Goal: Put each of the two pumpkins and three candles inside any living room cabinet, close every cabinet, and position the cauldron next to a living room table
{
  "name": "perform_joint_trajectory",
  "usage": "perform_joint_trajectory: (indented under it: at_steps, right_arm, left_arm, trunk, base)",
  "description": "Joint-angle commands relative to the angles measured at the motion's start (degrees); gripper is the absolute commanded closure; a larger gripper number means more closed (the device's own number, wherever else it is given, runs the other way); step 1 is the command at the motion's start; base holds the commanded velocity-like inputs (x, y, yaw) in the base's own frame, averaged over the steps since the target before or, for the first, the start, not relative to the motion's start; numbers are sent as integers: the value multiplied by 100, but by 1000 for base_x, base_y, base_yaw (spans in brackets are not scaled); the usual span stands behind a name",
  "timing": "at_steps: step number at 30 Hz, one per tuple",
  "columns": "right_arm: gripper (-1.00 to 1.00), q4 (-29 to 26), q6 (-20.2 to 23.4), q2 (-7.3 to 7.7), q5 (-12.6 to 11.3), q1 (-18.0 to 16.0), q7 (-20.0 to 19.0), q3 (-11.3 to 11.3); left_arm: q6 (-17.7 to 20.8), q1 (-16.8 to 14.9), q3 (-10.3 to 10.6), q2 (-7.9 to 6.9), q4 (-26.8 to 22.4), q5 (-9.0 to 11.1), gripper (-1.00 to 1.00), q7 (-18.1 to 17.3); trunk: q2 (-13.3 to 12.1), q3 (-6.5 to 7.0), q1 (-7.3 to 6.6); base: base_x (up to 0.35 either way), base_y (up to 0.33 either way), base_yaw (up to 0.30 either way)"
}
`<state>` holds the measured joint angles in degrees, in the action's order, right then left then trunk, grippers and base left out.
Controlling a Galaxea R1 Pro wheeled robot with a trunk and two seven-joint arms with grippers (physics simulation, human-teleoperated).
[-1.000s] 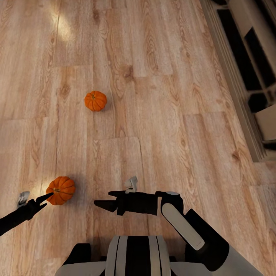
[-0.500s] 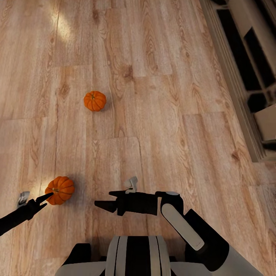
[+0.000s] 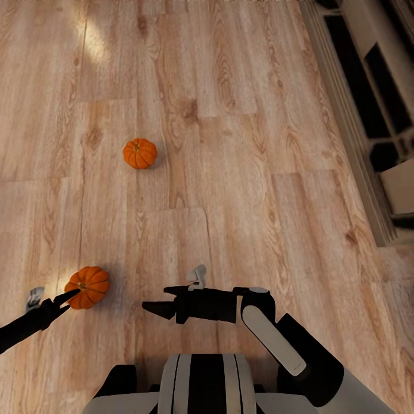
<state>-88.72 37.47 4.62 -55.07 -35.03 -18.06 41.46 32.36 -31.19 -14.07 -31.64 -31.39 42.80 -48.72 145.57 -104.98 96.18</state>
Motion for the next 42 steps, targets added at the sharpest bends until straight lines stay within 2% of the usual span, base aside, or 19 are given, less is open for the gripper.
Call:
perform_joint_trajectory:
  at_steps: [1,12,13,42]
  right_arm:
    - [-100,-1,15,3,-13,-4,-4,3]
    - [-100,4,15,4,-13,-4,-4,3]
    - [-100,4,15,4,-13,-4,-4,3]
    - [-100,13,6,4,-8,-3,-4,-6]
  left_arm:
    - [42,-1,-7,0,1,27,-100,-6]
    - [42,-1,-8,0,1,26,-100,-6]
    - [42,-1,-8,0,1,26,100,-6]
    - [42,-1,-8,0,1,35,100,-23]
  trunk:
    - [1,-2,0]
    - [1,-2,0]
    - [1,-2,0]
    - [1,-2,0]
  base:
    - [41,-27,0]
    - [5,-3,0]
    - [0,0,0]
    - [0,0,0]
